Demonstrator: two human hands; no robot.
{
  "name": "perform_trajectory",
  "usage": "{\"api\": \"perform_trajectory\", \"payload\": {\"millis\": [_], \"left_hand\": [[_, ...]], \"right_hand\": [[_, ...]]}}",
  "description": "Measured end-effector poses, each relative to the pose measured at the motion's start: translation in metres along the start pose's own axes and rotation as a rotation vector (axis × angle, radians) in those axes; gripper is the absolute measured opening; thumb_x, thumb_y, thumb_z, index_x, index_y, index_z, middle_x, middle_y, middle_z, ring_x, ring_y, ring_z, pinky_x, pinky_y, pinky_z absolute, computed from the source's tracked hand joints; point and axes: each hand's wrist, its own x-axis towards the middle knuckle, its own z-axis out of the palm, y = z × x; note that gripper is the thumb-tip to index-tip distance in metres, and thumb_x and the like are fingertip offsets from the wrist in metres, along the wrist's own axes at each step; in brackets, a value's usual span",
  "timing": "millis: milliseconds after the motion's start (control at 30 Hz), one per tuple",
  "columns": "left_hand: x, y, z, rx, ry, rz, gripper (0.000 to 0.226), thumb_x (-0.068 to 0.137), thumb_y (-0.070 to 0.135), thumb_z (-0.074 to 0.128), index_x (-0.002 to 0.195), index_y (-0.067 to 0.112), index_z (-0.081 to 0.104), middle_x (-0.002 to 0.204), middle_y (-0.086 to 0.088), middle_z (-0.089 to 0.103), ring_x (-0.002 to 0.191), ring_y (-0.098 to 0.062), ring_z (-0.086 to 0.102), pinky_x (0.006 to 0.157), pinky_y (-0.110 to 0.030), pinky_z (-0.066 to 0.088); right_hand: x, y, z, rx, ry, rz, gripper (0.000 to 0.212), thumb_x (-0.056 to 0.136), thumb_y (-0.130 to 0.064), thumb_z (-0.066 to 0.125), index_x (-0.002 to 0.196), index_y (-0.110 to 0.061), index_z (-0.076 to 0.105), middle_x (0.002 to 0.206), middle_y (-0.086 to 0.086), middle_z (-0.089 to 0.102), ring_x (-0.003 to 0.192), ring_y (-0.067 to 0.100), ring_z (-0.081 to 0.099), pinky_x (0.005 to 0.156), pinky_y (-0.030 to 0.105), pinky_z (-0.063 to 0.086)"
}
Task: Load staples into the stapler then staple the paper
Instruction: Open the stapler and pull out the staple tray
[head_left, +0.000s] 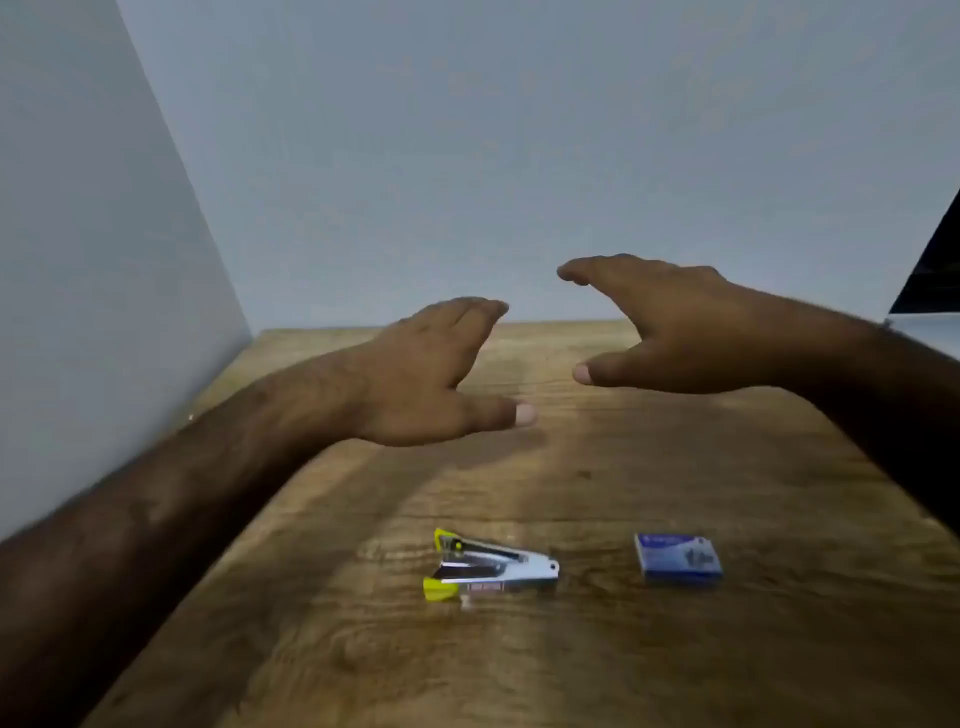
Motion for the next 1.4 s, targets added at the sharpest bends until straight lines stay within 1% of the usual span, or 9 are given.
{"api": "perform_trajectory", "payload": {"millis": [200, 333, 467, 633, 767, 900, 1033, 1167, 1400], "left_hand": [[-0.035, -0.005, 0.03, -0.075, -0.316, 0.01, 0.115, 0.071, 0.079, 0.071, 0.161, 0.03, 0.019, 0.164, 0.015, 0.028, 0.148, -0.008, 0.031, 0.118, -0.031, 0.032], [-0.051, -0.008, 0.046, -0.018, -0.361, 0.096, 0.078, 0.065, 0.072, 0.082, 0.124, 0.033, 0.049, 0.112, 0.018, 0.051, 0.102, -0.003, 0.054, 0.087, -0.023, 0.048], [-0.049, -0.014, 0.054, -0.104, -0.303, 0.126, 0.049, 0.072, 0.054, 0.087, 0.107, 0.03, 0.061, 0.095, 0.015, 0.057, 0.084, 0.0, 0.056, 0.067, -0.014, 0.044], [-0.038, -0.02, 0.055, -0.363, -0.208, 0.228, 0.039, 0.072, 0.023, 0.094, 0.103, 0.02, 0.069, 0.091, 0.0, 0.067, 0.08, -0.015, 0.066, 0.072, -0.036, 0.058], [-0.015, -0.03, 0.053, -0.688, -0.224, 0.262, 0.044, 0.074, -0.007, 0.089, 0.108, 0.0, 0.063, 0.095, -0.027, 0.069, 0.084, -0.047, 0.067, 0.075, -0.061, 0.059], [0.001, -0.037, 0.066, -1.023, -0.204, 0.252, 0.058, 0.07, -0.019, 0.079, 0.121, 0.0, 0.058, 0.093, -0.019, 0.061, 0.088, -0.035, 0.062, 0.079, -0.042, 0.058], [-0.004, -0.036, 0.08, -1.229, -0.052, 0.245, 0.052, 0.074, -0.012, 0.079, 0.121, 0.005, 0.061, 0.092, -0.031, 0.06, 0.075, -0.03, 0.069, 0.073, -0.035, 0.062], [-0.008, -0.027, 0.086, -1.212, 0.138, 0.21, 0.026, 0.084, 0.001, 0.079, 0.107, 0.007, 0.07, 0.092, -0.043, 0.059, 0.07, -0.027, 0.072, 0.063, -0.036, 0.064], [-0.013, -0.022, 0.086, -1.146, 0.223, 0.233, 0.023, 0.085, -0.004, 0.07, 0.107, 0.001, 0.065, 0.083, -0.036, 0.057, 0.064, -0.026, 0.07, 0.059, -0.033, 0.062]], "right_hand": [[-0.018, -0.009, 0.035, 0.261, -0.246, -0.062, 0.049, 0.079, -0.055, 0.07, 0.125, -0.041, 0.06, 0.115, -0.021, 0.067, 0.108, 0.004, 0.061, 0.093, 0.033, 0.05], [-0.024, -0.016, 0.057, 0.474, -0.477, -0.084, 0.039, 0.074, -0.057, 0.072, 0.108, -0.039, 0.071, 0.095, -0.011, 0.077, 0.086, 0.0, 0.069, 0.081, 0.03, 0.052], [-0.021, -0.026, 0.077, 0.525, -0.626, -0.118, 0.025, 0.082, -0.053, 0.07, 0.103, -0.038, 0.075, 0.091, -0.015, 0.078, 0.08, -0.005, 0.069, 0.076, 0.027, 0.048], [-0.014, -0.031, 0.088, 0.673, -0.592, -0.167, 0.039, 0.077, -0.055, 0.071, 0.1, -0.024, 0.077, 0.09, 0.004, 0.078, 0.077, 0.018, 0.07, 0.073, 0.033, 0.051], [-0.003, -0.026, 0.097, 0.918, -0.572, -0.125, 0.031, 0.087, -0.033, 0.074, 0.104, -0.007, 0.075, 0.075, 0.013, 0.07, 0.06, 0.011, 0.06, 0.05, 0.025, 0.046], [-0.002, -0.015, 0.107, 1.094, -0.473, -0.086, 0.025, 0.087, -0.022, 0.075, 0.105, -0.006, 0.075, 0.07, 0.005, 0.069, 0.059, 0.009, 0.061, 0.047, 0.021, 0.049], [-0.01, -0.011, 0.112, 1.25, -0.325, -0.057, 0.03, 0.079, -0.025, 0.079, 0.106, -0.011, 0.076, 0.093, 0.029, 0.072, 0.069, 0.017, 0.065, 0.053, 0.026, 0.053], [-0.013, -0.013, 0.115, 1.312, -0.203, -0.056, 0.031, 0.075, -0.018, 0.084, 0.103, -0.012, 0.074, 0.091, 0.015, 0.079, 0.076, 0.015, 0.074, 0.058, 0.024, 0.056], [-0.022, -0.023, 0.11, 1.315, -0.153, -0.049, 0.024, 0.078, -0.022, 0.074, 0.101, -0.018, 0.074, 0.089, 0.009, 0.081, 0.073, 0.019, 0.077, 0.058, 0.029, 0.061]]}}
